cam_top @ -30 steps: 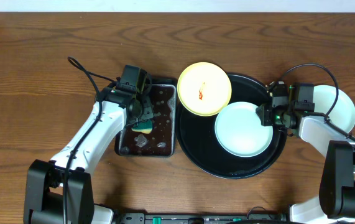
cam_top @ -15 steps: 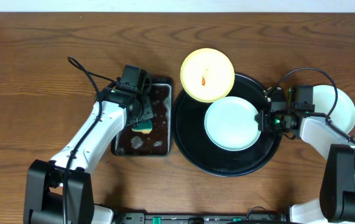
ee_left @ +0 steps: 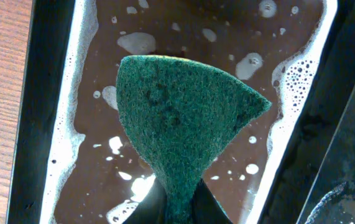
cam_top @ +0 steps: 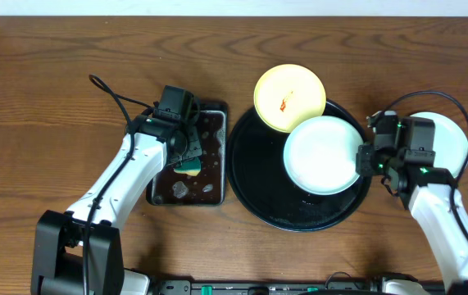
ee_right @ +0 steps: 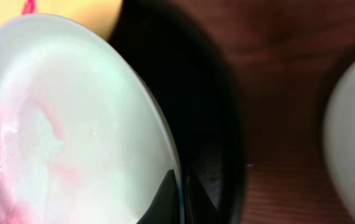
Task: Clean dirty plates on tray and stack at the side
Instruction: 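Lift the pale blue plate and stack it on the pale green plate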
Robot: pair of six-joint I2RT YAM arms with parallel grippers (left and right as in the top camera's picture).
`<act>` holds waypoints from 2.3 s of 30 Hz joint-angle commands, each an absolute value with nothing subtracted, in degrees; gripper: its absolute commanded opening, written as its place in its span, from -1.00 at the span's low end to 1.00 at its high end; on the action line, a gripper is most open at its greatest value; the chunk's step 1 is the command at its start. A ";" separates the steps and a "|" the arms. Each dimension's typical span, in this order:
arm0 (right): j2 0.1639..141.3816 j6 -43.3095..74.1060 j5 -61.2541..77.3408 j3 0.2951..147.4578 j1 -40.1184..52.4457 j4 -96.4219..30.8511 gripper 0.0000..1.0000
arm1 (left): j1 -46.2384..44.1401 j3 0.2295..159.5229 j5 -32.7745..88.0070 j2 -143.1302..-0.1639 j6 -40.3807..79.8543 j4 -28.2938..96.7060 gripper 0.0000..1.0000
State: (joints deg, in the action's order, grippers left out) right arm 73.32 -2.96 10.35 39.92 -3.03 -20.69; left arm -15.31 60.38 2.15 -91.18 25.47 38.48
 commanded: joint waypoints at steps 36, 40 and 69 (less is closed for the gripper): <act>62.52 -37.85 -61.71 40.07 37.98 3.51 -0.98 | -15.07 60.16 1.43 -90.35 25.15 38.28 -0.84; 62.52 -37.82 -61.69 40.07 37.98 3.53 -0.98 | -15.07 60.16 1.45 -90.35 25.15 38.28 -0.84; 68.14 37.30 -6.85 40.07 -16.93 -19.81 -0.98 | -15.07 60.16 1.45 -90.35 25.12 38.30 -0.84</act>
State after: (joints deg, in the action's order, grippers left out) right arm 66.39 27.73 -20.29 39.77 -10.59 -19.70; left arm -15.31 60.36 2.17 -91.18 25.47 38.35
